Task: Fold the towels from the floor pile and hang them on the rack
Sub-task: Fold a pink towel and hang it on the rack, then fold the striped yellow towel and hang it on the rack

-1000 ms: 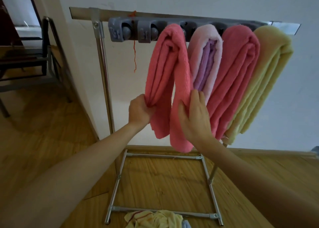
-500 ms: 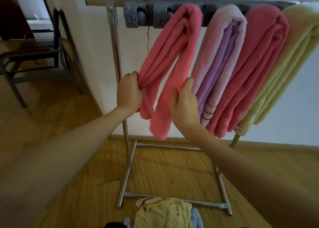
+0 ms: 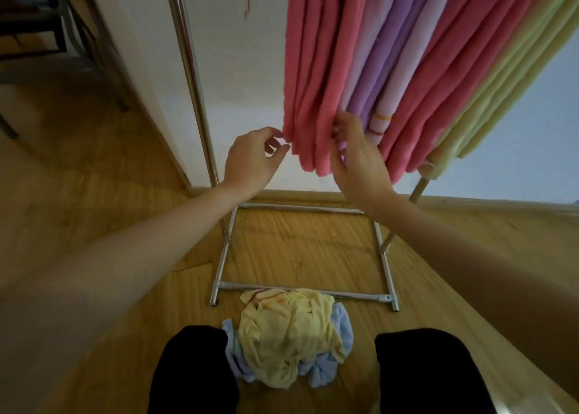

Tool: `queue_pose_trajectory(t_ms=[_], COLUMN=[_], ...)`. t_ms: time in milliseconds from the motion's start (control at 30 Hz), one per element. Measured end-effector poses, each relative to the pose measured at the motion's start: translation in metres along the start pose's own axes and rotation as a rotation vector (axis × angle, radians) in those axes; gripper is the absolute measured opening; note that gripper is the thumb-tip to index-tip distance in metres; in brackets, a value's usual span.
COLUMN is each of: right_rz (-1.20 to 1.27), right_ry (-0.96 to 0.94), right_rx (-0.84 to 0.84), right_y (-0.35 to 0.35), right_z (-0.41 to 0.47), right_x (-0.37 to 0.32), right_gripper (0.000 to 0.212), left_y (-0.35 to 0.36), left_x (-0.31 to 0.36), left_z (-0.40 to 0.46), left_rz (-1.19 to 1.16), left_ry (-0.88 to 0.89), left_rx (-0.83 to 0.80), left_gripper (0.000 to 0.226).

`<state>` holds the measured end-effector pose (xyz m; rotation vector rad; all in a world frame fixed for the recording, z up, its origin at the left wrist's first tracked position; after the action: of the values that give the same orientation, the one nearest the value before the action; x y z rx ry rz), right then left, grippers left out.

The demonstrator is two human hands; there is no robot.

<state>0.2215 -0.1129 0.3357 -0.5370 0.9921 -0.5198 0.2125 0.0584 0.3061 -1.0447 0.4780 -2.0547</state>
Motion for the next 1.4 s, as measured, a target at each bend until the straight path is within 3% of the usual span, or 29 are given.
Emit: queue_pose_trajectory(t_ms=[167,333,467,633,733,833,967,1067,1133,1233,1333,1400], right_rz=[-0.228,-0.492,-0.559,-0.564,-0.559,-0.557,-0.516,-0.463,-0.438,-0.432,-0.415,-0.397], right_ry=[0.1,0.304,0.366,0.525,0.6,0.622,0.533,0.498,0.503,0.506,0.529,0.538], right_rx=[-0.227,-0.652,-0.942,-1.092,-1.172,-1.221,-1.217,-1.156,-1.127,-1.107,-1.084,-1.054], right_y=[0.042,0.116,0.171,0.225,0.252,0.274,0.305,0.323,0.333,0.344,0.347,0.348], right_z=[-0.059,-0.148,-0.218,-0.279,-0.31,-0.331,-0.345,-0.341,-0.338,-0.339,-0.342,-0.343], right_x=[0.082,0.169,0.222,0.283,0.315,0.333,0.338,0.337,0.338,0.341,0.346,0.347], right_gripper=[0.044,0.049,0.047,0.038,0.036,0.043,0.068,0.072,0.071,0.066,0.063,0.061], left_y=[0.052,0.112,0.159,0.214,0.249,0.281,0.318,0.341,0.353,0.356,0.344,0.344], left_x=[-0.057,-0.104,-0.129,-0.153,-0.176,-0.198,-0.215,-0.229,-0.238,-0.257,-0.278,-0.287], left_z=[-0.088,-0.189,-0.261,-0.325,-0.361,-0.391,-0.411,-0.411,-0.408,-0.404,-0.409,-0.416], left_rz=[0.053,0.07,0.047,0.036,0.013,0.006,0.017,0.005,-0.054,-0.044,-0.026,-0.134], left_ry=[-0.19,-0.403,-0.487,-0.486,-0.506,-0.545,-0.502,-0.571,-0.669,-0.887,-1.233,-1.445], left_rx=[-0.292,-0.618,-0.824,-1.042,-1.14,-1.209,-1.188,-1.106,-0.996,-0.778,-0.472,-0.284], left_gripper=[0.031,0.041,0.037,0.032,0.011,0.018,0.057,0.062,0.052,0.038,0.05,0.058])
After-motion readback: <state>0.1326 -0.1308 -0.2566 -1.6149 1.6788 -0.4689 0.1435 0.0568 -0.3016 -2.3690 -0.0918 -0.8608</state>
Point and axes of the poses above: each hand's wrist, its own z-axis towards the middle knuckle, its own y-axis out of the palm, x = y × z, the point moved 10 cm from there along z, towards the middle knuckle, and after that the axes turned 14 degrees about y, right-handed, at the moved point
